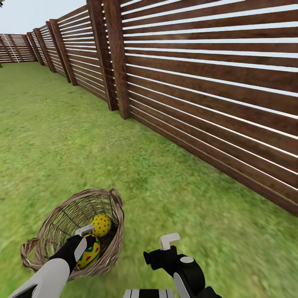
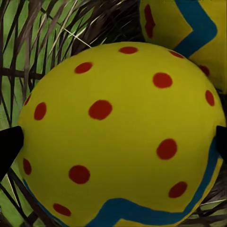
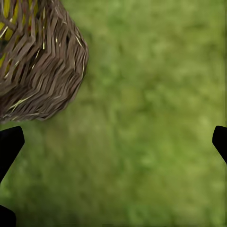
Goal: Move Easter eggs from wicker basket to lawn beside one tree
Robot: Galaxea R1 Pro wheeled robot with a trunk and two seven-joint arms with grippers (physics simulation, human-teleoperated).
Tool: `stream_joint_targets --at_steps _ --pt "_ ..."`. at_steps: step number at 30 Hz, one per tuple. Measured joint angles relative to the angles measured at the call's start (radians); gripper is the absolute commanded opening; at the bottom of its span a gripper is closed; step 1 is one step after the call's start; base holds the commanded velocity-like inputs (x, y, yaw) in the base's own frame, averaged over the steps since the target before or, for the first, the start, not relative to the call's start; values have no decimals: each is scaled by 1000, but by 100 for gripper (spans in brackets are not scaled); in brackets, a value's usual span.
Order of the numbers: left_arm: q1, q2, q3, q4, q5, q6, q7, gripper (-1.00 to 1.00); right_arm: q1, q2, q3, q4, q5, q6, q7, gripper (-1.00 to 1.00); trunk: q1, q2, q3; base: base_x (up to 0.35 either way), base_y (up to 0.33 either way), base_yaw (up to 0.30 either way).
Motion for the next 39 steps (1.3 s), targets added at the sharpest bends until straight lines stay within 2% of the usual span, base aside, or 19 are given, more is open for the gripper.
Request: stream_joint_targets --at_steps 2,6,9,17,20,25,35,39 --pt "0 0 0 1 0 1 0 -100 0 0 0 0 0 0 0 100 -1 0 8 0 0 0" --pt "0 0 0 2 -1 3 0 -100 0 -1 0 0 0 0 0 100 -1 0 8 0 0 0" --pt "0 0 0 2 -2 3 0 -100 0 0 0 0 0 0 0 100 -2 1 19 0 0 0" --pt "0 0 0 3 -2 4 0 -100 0 -1 0 0 0 0 0 100 -3 2 27 0 0 0" --pt "0 0 0 3 -2 8 0 -100 0 -1 0 0 0 0 0 100 -5 2 39 0 0 0" --pt "0 0 0 3 -2 15 0 -100 0 -1 -1 0 0 0 0 100 -5 2 39 0 0 0" --pt "0 0 0 3 -3 17 0 -100 0 -1 -2 0 0 0 0 100 -9 5 77 0 0 0" --pt "0 -2 0 3 -3 17 1 -100 0 -1 -1 0 0 0 0 100 -9 5 77 0 0 0"
